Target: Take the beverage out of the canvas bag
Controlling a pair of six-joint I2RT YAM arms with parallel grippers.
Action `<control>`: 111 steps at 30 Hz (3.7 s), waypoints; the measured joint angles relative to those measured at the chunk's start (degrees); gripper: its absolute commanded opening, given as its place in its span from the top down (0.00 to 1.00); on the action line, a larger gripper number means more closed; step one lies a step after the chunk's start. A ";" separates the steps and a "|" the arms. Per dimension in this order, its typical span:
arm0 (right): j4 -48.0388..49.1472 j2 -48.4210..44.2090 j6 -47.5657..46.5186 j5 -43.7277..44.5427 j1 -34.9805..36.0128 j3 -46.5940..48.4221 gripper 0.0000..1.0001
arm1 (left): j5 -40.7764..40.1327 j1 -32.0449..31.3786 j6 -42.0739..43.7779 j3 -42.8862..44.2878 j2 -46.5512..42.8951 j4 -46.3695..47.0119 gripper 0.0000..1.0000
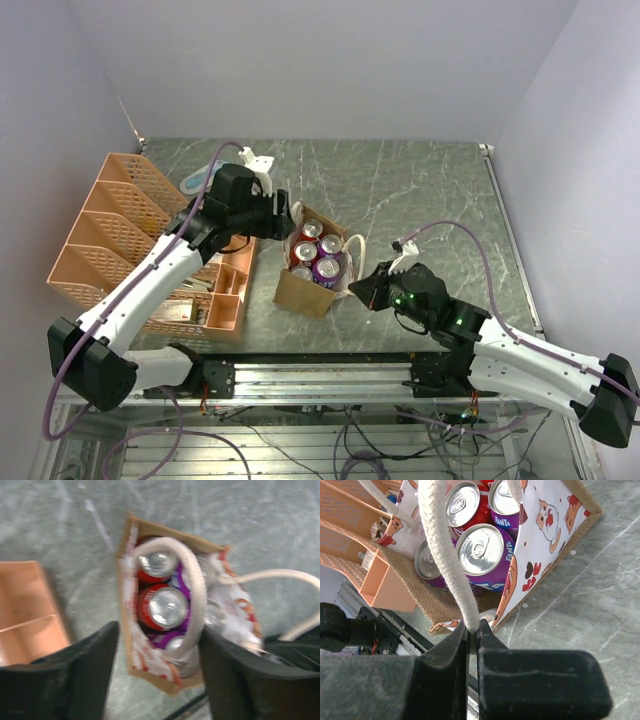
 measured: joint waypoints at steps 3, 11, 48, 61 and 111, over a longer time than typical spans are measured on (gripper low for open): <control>-1.14 -0.57 -0.28 0.81 0.00 0.00 0.98 | -6.21 0.00 2.45 2.29 1.03 -2.75 0.56; -3.67 0.55 2.97 5.55 0.46 0.24 0.87 | -14.95 0.02 7.50 -3.43 0.55 -1.92 0.90; -41.92 40.87 -16.00 14.05 1.16 60.94 0.35 | -14.97 0.02 12.90 -5.75 2.01 -2.14 0.93; -46.99 58.73 -17.14 15.56 1.09 66.23 0.37 | -14.97 0.02 12.92 -5.75 2.03 -2.19 0.93; -43.58 69.00 -16.00 9.55 -5.62 66.49 0.31 | -14.97 0.02 12.96 -5.75 2.21 -2.23 0.93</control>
